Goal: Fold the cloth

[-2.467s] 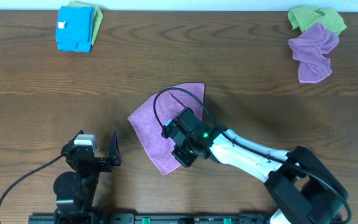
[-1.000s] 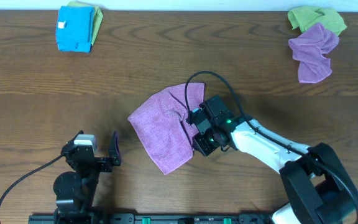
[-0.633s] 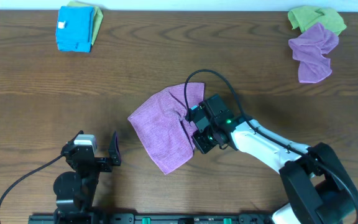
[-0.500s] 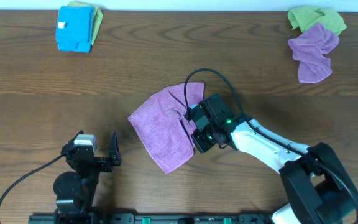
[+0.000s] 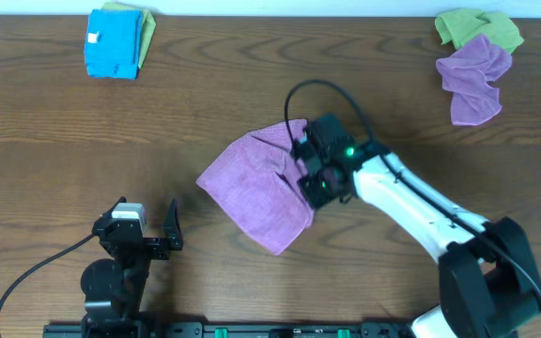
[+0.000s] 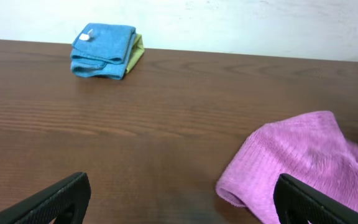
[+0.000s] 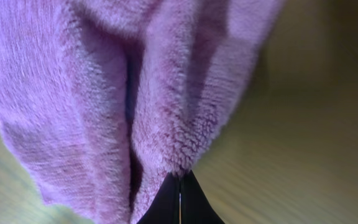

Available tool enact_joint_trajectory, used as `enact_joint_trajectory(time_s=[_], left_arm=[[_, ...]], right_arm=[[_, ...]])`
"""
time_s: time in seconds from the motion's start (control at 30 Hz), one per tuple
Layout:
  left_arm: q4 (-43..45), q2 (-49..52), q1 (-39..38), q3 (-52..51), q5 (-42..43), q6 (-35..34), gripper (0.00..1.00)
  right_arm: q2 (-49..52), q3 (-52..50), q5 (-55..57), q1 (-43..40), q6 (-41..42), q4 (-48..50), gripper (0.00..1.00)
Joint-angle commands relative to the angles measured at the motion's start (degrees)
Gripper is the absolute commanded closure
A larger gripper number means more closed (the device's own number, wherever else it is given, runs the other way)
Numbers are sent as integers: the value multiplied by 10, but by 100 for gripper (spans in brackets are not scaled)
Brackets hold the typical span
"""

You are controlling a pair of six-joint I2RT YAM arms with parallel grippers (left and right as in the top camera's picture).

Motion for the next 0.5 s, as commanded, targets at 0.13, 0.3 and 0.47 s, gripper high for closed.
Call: enact_joint_trajectory(time_s=[0.13, 0.3, 0.47], left_arm=[[-6, -3, -3, -14, 2, -2, 5], [-6, -3, -3, -14, 2, -2, 5], [-6, -3, -3, -14, 2, -2, 5]], right_arm=[[1, 99, 269, -5, 38, -118, 99], [2, 98, 308, -4, 67, -133, 37], [2, 98, 299, -5, 67, -134, 18]])
